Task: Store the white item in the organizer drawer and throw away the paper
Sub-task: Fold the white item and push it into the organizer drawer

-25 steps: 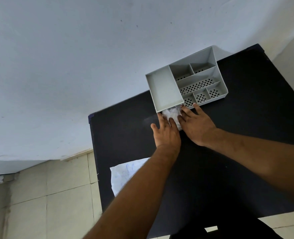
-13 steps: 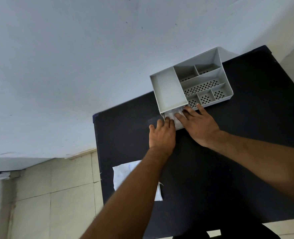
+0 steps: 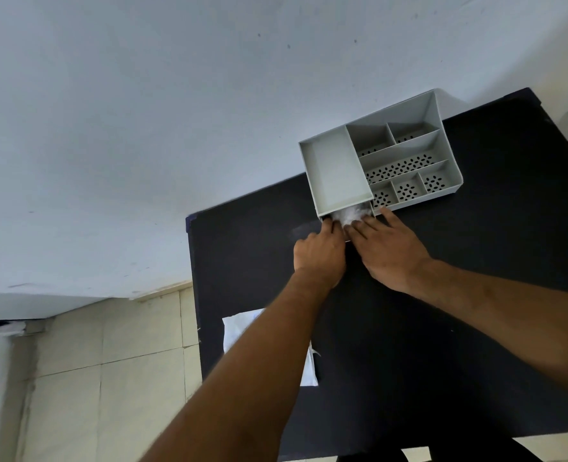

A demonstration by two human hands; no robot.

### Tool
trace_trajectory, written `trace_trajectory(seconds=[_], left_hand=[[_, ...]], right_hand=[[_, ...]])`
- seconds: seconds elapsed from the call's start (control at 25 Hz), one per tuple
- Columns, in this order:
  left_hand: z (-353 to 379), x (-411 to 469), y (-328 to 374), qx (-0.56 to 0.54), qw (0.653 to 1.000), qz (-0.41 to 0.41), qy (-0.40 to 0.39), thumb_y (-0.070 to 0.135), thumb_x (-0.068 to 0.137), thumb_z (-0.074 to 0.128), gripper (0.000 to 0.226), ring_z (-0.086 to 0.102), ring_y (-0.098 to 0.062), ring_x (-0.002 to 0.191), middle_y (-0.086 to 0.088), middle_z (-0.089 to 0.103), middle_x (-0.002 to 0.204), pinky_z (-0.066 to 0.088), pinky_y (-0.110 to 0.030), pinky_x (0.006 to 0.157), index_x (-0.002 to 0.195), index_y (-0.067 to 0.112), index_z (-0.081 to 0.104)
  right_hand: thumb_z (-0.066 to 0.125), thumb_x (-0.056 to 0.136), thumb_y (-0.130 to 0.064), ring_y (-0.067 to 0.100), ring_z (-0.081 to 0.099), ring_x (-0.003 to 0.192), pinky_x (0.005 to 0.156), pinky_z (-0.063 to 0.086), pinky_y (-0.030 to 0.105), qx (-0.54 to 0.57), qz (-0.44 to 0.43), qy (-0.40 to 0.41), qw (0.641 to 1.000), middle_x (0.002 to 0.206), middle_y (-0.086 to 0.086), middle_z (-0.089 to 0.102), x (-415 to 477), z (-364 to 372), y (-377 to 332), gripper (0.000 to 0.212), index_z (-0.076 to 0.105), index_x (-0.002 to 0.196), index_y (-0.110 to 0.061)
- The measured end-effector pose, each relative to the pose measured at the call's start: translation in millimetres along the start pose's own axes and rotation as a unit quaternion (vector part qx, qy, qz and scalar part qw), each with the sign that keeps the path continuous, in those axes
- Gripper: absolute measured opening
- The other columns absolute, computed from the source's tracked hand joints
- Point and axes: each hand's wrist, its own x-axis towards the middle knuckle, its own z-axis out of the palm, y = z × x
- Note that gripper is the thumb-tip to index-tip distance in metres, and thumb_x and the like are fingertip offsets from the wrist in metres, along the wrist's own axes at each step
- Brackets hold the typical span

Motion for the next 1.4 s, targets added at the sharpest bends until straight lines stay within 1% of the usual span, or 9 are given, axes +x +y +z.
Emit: trace_trajectory(seconds=[0.12, 0.24, 0.32, 0.52, 0.72, 0.84, 0.96, 1.12, 1.4], left_hand=[[6.7, -12.6, -2.1, 0.001, 0.995, 0.04, 0.093, 0.023, 0.09, 0.065, 0.037, 0.07, -0.028, 0.083, -0.009, 0.057, 0.142, 0.055, -0.04, 0.062, 0.126, 0.014, 0.061], [6.2, -20.4, -5.0, 0.004, 0.994, 0.064, 0.083, 0.015, 0.088, 0.066, 0.033, 0.07, -0.028, 0.072, -0.006, 0.067, 0.122, 0.048, -0.035, 0.054, 0.12, 0.011, 0.066], [-4.3, -15.4, -4.0, 0.015, 0.997, 0.051, 0.047, 0.011, 0.094, 0.056, 0.029, 0.072, -0.03, 0.079, -0.005, 0.066, 0.12, 0.043, -0.035, 0.057, 0.123, 0.011, 0.063], [-17.2, 1.2, 4.8, 0.04, 0.999, 0.006, -0.011, 0.014, 0.102, 0.046, 0.03, 0.069, -0.031, 0.103, -0.006, 0.066, 0.126, 0.05, -0.039, 0.074, 0.131, 0.015, 0.054], [-13.8, 1.8, 9.4, 0.009, 1.0, 0.0, 0.0, 0.015, 0.102, 0.047, 0.03, 0.07, -0.031, 0.1, -0.006, 0.064, 0.128, 0.048, -0.039, 0.07, 0.132, 0.015, 0.052], [-5.8, -7.9, 3.3, 0.011, 0.997, 0.014, 0.076, 0.013, 0.097, 0.054, 0.024, 0.071, -0.029, 0.082, -0.006, 0.065, 0.122, 0.043, -0.036, 0.061, 0.12, 0.013, 0.06], [-2.7, -15.3, -2.5, 0.004, 0.997, 0.014, 0.08, 0.011, 0.093, 0.059, 0.026, 0.071, -0.031, 0.074, -0.008, 0.064, 0.129, 0.043, -0.035, 0.055, 0.118, 0.011, 0.061], [-14.5, -6.8, 0.1, 0.025, 0.999, 0.022, 0.023, 0.015, 0.098, 0.055, 0.035, 0.071, -0.03, 0.091, -0.005, 0.061, 0.128, 0.045, -0.037, 0.061, 0.133, 0.015, 0.05], [-21.6, 6.2, 10.7, 0.036, 0.999, -0.007, -0.021, 0.019, 0.1, 0.054, 0.031, 0.066, -0.028, 0.107, -0.006, 0.067, 0.123, 0.045, -0.039, 0.079, 0.131, 0.016, 0.053]], right_hand=[[0.044, 0.099, -0.031, 0.023, 0.032, 0.148, 0.123, 0.007, 0.052, -0.017, -0.004, -0.021, 1.0, 0.152, 0.007, 0.048, 7.5, -7.1, 4.9, 0.054, 0.037, 0.149, -0.014], [0.043, 0.098, -0.029, 0.022, 0.036, 0.146, 0.122, 0.004, 0.052, -0.034, -0.017, -0.031, 0.999, 0.148, 0.005, 0.053, 11.9, -9.7, 8.2, 0.049, 0.044, 0.145, -0.015], [0.043, 0.099, -0.029, 0.022, 0.036, 0.145, 0.122, 0.003, 0.053, -0.039, -0.018, -0.032, 0.999, 0.149, 0.005, 0.052, 15.0, -9.7, 10.8, 0.05, 0.043, 0.146, -0.016], [0.046, 0.097, -0.029, 0.022, 0.035, 0.145, 0.123, 0.008, 0.053, -0.013, -0.002, -0.027, 1.0, 0.15, 0.005, 0.05, 23.8, -10.3, 14.3, 0.051, 0.041, 0.147, -0.017], [0.057, 0.091, -0.026, 0.026, 0.036, 0.145, 0.123, 0.013, 0.05, 0.001, 0.01, 0.027, 1.0, 0.147, 0.009, 0.052, 5.7, -0.3, 12.5, 0.058, 0.043, 0.145, -0.011], [0.056, 0.091, -0.027, 0.029, 0.04, 0.142, 0.122, 0.015, 0.052, -0.013, 0.01, 0.026, 1.0, 0.139, 0.012, 0.059, 3.5, 1.9, 13.9, 0.055, 0.047, 0.142, -0.009], [0.052, 0.093, -0.027, 0.029, 0.038, 0.142, 0.122, 0.015, 0.052, -0.017, 0.01, 0.004, 1.0, 0.141, 0.013, 0.057, 10.1, -1.3, 15.0, 0.055, 0.042, 0.145, -0.01], [0.049, 0.096, -0.028, 0.027, 0.032, 0.146, 0.123, 0.011, 0.053, -0.02, -0.002, 0.001, 1.0, 0.148, 0.009, 0.052, 16.1, -4.7, 16.9, 0.051, 0.042, 0.145, -0.016], [0.04, 0.099, -0.025, 0.024, 0.032, 0.147, 0.124, 0.009, 0.049, 0.012, -0.011, 0.022, 1.0, 0.152, 0.006, 0.048, 17.7, -9.2, 22.8, 0.052, 0.037, 0.151, -0.019]])
